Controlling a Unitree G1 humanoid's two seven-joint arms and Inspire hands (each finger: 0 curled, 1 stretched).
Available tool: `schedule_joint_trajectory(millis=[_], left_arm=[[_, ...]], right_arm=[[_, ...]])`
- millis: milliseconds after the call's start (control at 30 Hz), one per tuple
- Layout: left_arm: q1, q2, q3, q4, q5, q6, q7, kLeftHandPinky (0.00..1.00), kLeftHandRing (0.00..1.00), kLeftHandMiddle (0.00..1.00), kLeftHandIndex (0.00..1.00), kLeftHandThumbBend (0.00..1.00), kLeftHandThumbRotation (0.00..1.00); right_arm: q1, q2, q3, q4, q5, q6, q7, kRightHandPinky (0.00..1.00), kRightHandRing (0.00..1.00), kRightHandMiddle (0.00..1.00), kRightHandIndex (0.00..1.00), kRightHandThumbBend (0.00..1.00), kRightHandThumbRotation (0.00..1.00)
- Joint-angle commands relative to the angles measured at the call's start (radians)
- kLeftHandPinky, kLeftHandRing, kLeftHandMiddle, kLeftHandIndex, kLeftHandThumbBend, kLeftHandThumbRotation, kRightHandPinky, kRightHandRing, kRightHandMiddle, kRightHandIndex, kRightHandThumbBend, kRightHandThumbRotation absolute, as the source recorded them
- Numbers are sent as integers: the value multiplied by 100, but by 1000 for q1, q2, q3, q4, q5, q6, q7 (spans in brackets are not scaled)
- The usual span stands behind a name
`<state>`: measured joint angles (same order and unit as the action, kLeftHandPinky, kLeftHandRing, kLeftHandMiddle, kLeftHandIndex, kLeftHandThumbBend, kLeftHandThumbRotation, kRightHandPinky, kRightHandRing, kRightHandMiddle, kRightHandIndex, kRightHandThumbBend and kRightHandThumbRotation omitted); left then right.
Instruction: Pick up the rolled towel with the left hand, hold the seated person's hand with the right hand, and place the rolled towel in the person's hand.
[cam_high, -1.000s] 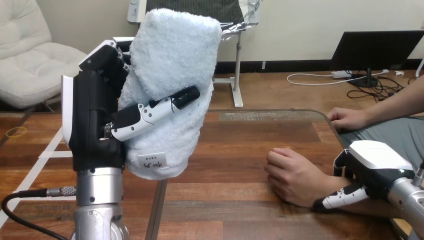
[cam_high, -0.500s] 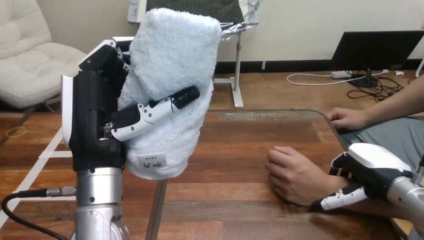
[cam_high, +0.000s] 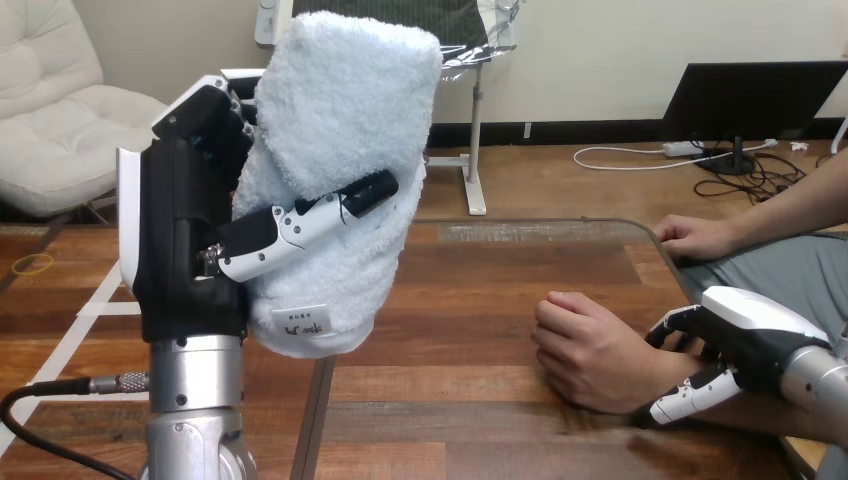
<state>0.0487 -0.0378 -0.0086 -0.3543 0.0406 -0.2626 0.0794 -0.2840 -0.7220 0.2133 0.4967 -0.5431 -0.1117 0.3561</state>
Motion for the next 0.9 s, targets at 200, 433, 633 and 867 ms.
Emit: schedule_joint_trajectory(millis=[200,433,633,867], left_arm=[[-65,-5,7,-24,-20,-29,-2,13,19,26,37,54,0],[-65,-4,8,-20,-20,-31,-4,13,19,26,37,54,0],[-65,-5,8,-18,-17,-33,-3,14,19,26,37,54,0],[-64,-6,8,-19,-16,-30,-3,14,20,26,37,54,0]], right_arm=[[20,36,18,-18,73,32,119,64,82,87,87,96,34],[20,26,8,-28,96,26,145,66,84,89,90,99,33],[15,18,3,-41,111,51,180,67,85,91,92,100,34],[6,9,-2,-39,117,45,197,68,86,92,93,100,33]])
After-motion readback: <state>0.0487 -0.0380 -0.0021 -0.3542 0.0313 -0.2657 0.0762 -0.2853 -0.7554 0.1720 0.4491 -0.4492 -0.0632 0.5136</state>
